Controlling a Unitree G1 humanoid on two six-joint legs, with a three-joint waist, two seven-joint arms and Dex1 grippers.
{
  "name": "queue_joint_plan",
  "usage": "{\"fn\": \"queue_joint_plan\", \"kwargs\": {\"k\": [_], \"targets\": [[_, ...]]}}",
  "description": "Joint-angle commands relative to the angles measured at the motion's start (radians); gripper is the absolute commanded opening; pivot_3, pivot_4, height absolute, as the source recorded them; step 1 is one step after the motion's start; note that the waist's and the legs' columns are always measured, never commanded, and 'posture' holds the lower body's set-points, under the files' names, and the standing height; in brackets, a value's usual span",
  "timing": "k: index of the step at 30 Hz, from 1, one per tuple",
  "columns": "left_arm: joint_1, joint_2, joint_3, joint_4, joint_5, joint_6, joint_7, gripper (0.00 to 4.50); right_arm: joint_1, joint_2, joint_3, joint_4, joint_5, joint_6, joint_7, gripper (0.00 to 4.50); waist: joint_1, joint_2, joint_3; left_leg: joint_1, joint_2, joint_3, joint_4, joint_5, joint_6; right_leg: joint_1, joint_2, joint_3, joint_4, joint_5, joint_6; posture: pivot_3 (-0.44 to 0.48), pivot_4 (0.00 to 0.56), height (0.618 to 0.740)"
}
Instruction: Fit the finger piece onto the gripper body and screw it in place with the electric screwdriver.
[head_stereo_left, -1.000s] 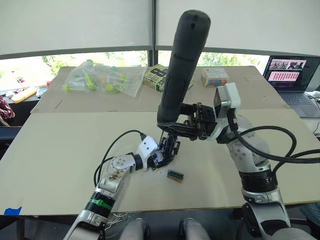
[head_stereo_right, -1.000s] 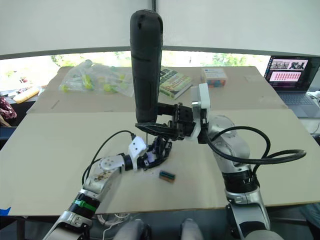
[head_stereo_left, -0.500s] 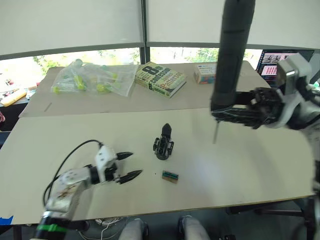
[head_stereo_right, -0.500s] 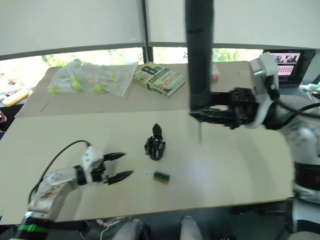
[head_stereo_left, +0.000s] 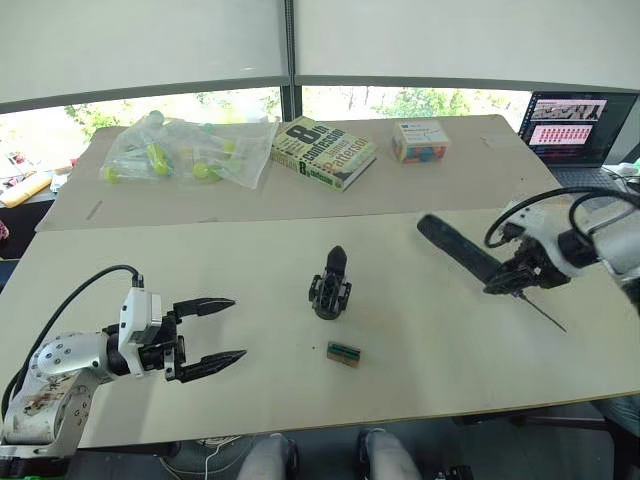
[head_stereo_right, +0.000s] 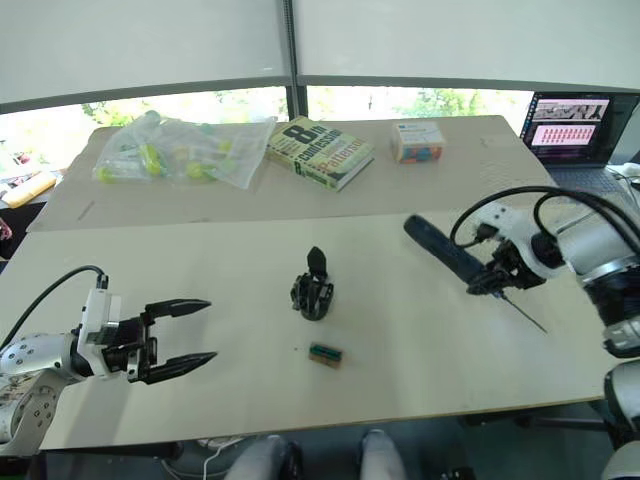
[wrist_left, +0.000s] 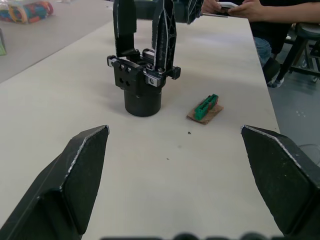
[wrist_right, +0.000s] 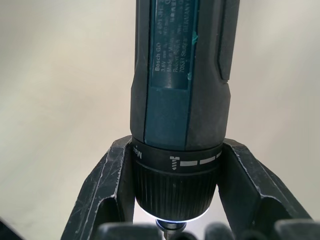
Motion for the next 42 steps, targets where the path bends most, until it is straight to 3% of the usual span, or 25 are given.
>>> {"fn": "queue_joint_plan", "kwargs": {"k": [1,12,13,18,22,24,27,31,36,42], "targets": [[0.001,-0.003,0.023,-0.040,-0.004,-0.016,0.021,4.45,-0.053,0.012,0.012,0.100,-0.110,-0.054,-0.018,1.96,0.001,0.000,0.000,0.000,0.000,0.000,0.000,0.000,0.000,0.000,0.000,0.000,0.001,0.000,0.000,0.000,0.150,0.740],[0.031,0.019,0.018,-0.082,0.001,0.018,0.051,4.45,-0.070,0.102,-0.063,0.340,-0.178,-0.197,-0.019,1.96,0.000,0.000,0.000,0.002,0.000,0.000,0.003,0.000,0.000,0.002,0.002,0.000,0.002,0.001,0.001,0.000,0.150,0.740],[0.029,0.021,0.022,-0.080,0.001,0.020,0.054,4.50,-0.069,0.102,-0.069,0.349,-0.181,-0.210,-0.015,2.95,0.000,0.000,0.000,0.002,0.000,0.000,0.003,0.000,-0.001,0.002,0.002,0.000,0.002,0.001,0.001,0.000,0.150,0.740],[0.032,0.045,0.034,-0.057,0.035,0.017,0.067,4.50,-0.085,0.073,-0.131,0.359,-0.182,-0.262,0.003,4.44,0.000,0.000,0.000,0.002,0.000,0.000,0.003,0.000,-0.001,0.002,0.002,0.000,0.002,0.001,0.002,0.000,0.150,0.740],[0.041,0.063,0.050,-0.021,0.084,-0.006,0.088,4.50,-0.117,0.022,-0.205,0.314,-0.145,-0.322,0.071,4.44,0.000,0.001,0.000,0.002,0.000,0.000,0.004,0.000,-0.001,0.002,0.002,0.000,0.002,0.001,0.002,0.000,0.150,0.740],[0.046,0.069,0.068,0.008,0.100,-0.025,0.088,4.50,-0.094,0.026,-0.337,0.258,-0.017,-0.420,0.126,4.44,0.000,0.001,0.000,0.002,0.000,0.000,0.004,0.000,-0.001,0.002,0.002,0.000,0.002,0.001,0.002,0.000,0.150,0.740],[0.062,0.075,0.088,0.077,0.144,-0.089,0.076,4.50,0.031,0.048,-0.525,0.153,0.196,-0.636,0.233,4.44,-0.002,0.000,0.000,0.004,0.002,0.000,0.003,0.000,-0.001,0.005,0.004,0.000,0.002,0.001,0.002,0.000,0.150,0.740],[0.109,0.068,0.118,0.156,0.213,-0.207,0.088,4.50,0.237,0.133,-0.677,-0.040,0.379,-0.755,0.233,4.44,0.000,-0.001,0.000,0.014,0.003,0.000,0.002,0.000,0.000,0.016,0.004,-0.001,0.000,0.001,0.002,0.000,0.150,0.740],[0.171,0.059,0.147,0.151,0.224,-0.231,0.116,4.50,0.473,0.278,-0.718,-0.304,0.478,-0.842,0.193,4.44,0.002,-0.001,0.000,0.019,0.003,0.000,0.002,-0.001,0.000,0.020,0.002,0.000,0.002,0.001,0.002,0.000,0.150,0.740],[0.194,0.029,0.167,0.108,0.249,-0.256,0.205,4.50,0.583,0.337,-0.678,-0.382,0.467,-0.957,0.227,4.44,0.011,-0.002,-0.001,0.021,0.002,0.000,0.002,0.000,-0.001,0.021,0.001,0.000,0.002,0.001,0.002,0.000,0.150,0.740]]}}
